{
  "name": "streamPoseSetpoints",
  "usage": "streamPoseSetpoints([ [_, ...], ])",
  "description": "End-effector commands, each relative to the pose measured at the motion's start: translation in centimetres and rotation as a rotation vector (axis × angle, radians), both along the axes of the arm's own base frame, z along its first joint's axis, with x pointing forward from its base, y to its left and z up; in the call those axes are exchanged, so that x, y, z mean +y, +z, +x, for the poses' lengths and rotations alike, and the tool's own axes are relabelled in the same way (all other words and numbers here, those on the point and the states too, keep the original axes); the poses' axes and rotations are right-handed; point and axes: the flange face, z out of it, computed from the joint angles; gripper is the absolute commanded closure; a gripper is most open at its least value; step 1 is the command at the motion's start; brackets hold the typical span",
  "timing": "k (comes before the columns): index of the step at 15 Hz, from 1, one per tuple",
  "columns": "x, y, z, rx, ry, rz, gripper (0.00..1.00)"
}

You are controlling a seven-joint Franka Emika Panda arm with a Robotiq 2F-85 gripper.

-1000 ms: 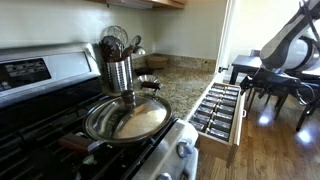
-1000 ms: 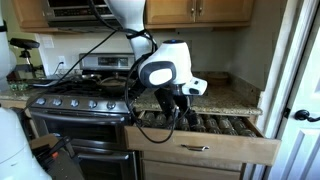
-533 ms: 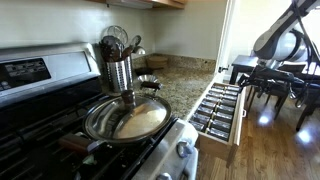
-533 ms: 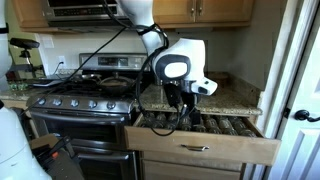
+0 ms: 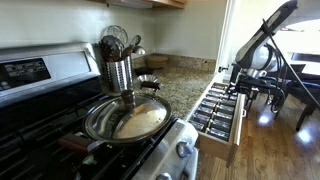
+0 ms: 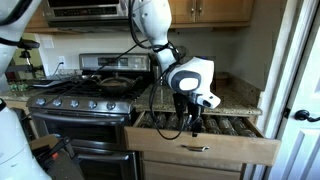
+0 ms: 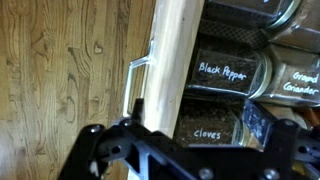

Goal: Open the first top drawer

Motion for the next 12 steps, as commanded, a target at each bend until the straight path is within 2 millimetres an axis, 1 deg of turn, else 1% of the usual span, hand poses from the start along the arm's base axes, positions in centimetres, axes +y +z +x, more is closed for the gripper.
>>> streamPoseSetpoints([
  [1, 0.6, -2.1, 1.3, 0.062, -0.051, -0.001, 0.0],
  [2, 0.6, -2.6, 1.3, 0.072, -0.058, -0.007, 0.0],
  [5, 0.2, -2.9, 0.5, 0.088, -0.063, -0.036, 0.0],
  [8, -0.4, -2.8, -0.9, 0.101, -0.043, -0.064, 0.0],
  [12, -1.9, -2.8, -2.8, 0.128, -0.034, -0.11, 0.0],
])
